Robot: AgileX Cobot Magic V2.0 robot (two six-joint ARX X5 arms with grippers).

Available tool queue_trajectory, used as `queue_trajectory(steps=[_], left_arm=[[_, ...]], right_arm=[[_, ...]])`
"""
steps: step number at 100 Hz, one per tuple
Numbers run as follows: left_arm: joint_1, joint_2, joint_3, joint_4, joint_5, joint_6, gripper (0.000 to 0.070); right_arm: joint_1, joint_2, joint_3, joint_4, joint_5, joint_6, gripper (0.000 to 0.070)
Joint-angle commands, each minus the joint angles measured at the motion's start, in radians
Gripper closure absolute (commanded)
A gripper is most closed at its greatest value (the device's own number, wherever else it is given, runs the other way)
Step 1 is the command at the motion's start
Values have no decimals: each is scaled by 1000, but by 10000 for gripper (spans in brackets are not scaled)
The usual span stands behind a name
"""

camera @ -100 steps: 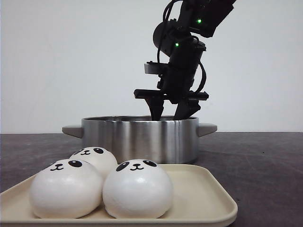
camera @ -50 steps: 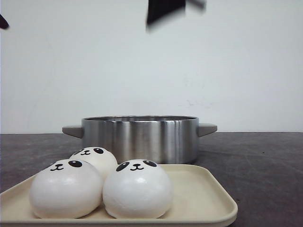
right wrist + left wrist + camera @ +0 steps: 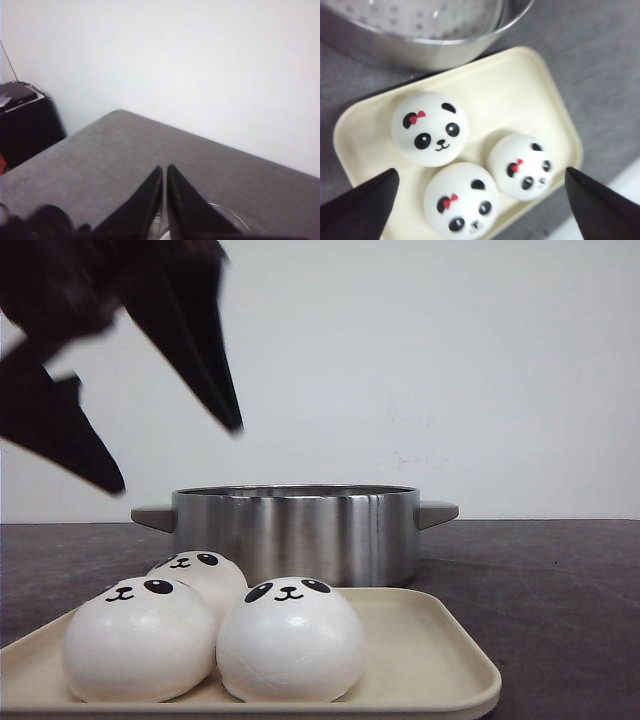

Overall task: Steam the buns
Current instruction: 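Lower the left gripper onto the farther remaining bun on the tray, then grasp the bun with the left gripper and carry it over the pot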

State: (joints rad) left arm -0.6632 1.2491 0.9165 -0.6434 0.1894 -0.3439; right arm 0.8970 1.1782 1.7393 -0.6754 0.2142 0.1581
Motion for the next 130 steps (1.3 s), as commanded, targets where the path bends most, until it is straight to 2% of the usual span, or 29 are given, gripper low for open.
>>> queue_trajectory(steps=[1, 16, 29, 62, 66, 71, 76, 83, 84, 99, 121, 130], left_arm=[[-14, 53, 14, 33, -25, -16, 75], [-20, 163, 14, 97, -34, -18, 74], [-20, 237, 14, 135, -43, -56, 75], [-20, 338, 14, 166, -45, -69, 82], [-20, 338, 14, 166, -48, -69, 136], [-20, 338, 14, 165, -52, -69, 259], [-20, 338, 14, 164, -52, -67, 413], [-17, 337, 14, 162, -68, -62, 690], [-16, 336, 14, 161, -71, -63, 700], [-15, 277, 23, 138, -127, -63, 689], [-18, 38, 24, 136, -59, -61, 689], [-18, -73, 26, 166, -62, -61, 689]], right_arm=[[11, 2, 19, 1, 5, -6, 693], [13, -10, 19, -21, 4, 19, 693], [13, -10, 19, -34, 4, 26, 693], [17, -10, 19, -37, 4, 25, 693], [17, -10, 19, -37, 4, 25, 693], [17, -10, 19, -39, 4, 25, 693], [17, -10, 19, -44, 5, 25, 693], [17, -10, 19, -51, 5, 25, 693], [17, -10, 19, -52, 5, 24, 693], [17, -10, 18, -74, 10, 25, 693], [23, -10, 18, -57, 15, 44, 693], [32, -10, 18, -54, 15, 44, 693]])
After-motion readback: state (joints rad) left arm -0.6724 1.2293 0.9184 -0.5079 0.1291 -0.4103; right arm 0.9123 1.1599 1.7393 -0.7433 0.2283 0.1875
